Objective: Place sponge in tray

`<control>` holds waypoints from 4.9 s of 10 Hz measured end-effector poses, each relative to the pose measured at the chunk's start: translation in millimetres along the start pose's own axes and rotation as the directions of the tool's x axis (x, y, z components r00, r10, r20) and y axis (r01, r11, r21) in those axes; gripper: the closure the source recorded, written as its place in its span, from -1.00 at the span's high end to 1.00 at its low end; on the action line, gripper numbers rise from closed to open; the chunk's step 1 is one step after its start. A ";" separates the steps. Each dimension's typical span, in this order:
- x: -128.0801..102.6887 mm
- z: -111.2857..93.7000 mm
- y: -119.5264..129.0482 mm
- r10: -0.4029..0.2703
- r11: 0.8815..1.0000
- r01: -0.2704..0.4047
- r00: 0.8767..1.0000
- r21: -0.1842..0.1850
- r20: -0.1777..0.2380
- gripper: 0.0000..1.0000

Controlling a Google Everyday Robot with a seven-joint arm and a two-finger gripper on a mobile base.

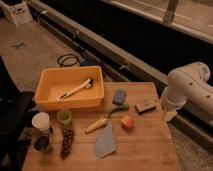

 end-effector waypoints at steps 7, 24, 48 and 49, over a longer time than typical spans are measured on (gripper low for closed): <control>0.3 -0.9 -0.5 0.001 1.000 -0.001 1.000 0.002 -0.003 0.30; -61.1 78.2 -139.0 0.429 0.887 -0.403 0.900 -0.225 0.075 0.30; -184.7 103.2 -140.8 0.858 0.488 -0.862 0.446 -0.134 0.256 0.30; -186.0 103.5 -140.5 0.858 0.489 -0.862 0.447 -0.136 0.255 0.30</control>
